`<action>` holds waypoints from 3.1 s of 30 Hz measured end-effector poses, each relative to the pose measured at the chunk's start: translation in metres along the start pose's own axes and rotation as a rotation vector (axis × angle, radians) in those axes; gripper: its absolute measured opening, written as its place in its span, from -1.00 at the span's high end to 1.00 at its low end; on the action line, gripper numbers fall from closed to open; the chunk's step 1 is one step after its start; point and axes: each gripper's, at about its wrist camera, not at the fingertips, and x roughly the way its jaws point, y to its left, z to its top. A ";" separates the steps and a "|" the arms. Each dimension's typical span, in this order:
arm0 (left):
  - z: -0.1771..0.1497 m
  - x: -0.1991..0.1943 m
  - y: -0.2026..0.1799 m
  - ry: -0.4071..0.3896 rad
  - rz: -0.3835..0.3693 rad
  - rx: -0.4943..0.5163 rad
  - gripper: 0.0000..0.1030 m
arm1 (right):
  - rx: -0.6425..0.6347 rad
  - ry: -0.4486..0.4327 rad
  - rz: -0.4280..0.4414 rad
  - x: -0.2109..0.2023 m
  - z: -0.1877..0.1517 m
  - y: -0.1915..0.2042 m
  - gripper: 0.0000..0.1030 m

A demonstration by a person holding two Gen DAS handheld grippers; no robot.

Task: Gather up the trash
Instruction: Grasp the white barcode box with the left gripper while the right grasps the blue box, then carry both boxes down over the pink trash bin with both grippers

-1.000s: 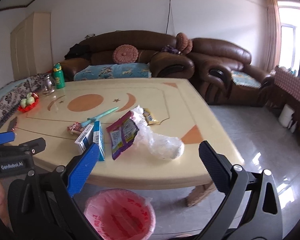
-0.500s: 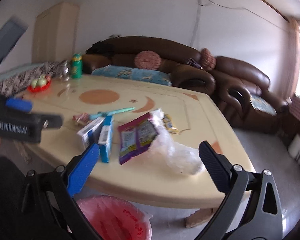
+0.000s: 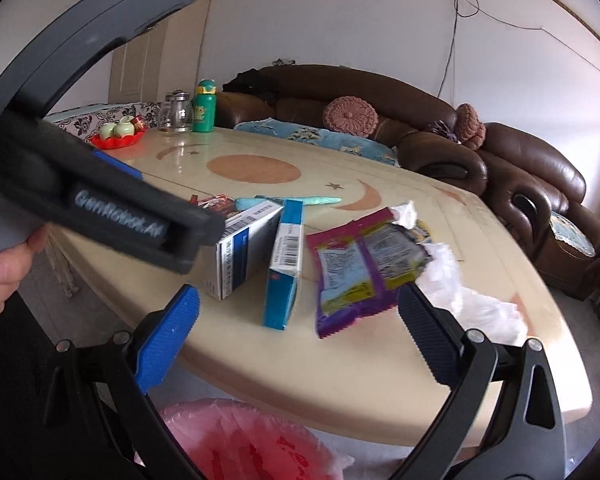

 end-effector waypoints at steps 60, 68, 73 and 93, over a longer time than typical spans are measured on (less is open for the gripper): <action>0.011 0.053 -0.007 0.071 -0.104 -0.008 0.62 | 0.038 0.023 -0.007 0.065 -0.011 0.010 0.58; 0.012 0.035 -0.003 0.041 -0.087 -0.021 0.62 | 0.049 -0.011 -0.026 0.046 0.003 0.008 0.58; 0.012 0.016 -0.003 0.009 -0.076 -0.028 0.62 | 0.046 -0.036 -0.046 0.027 0.013 0.005 0.58; -0.009 -0.085 -0.011 -0.096 -0.094 -0.056 0.62 | 0.031 -0.114 -0.109 -0.076 0.046 0.006 0.58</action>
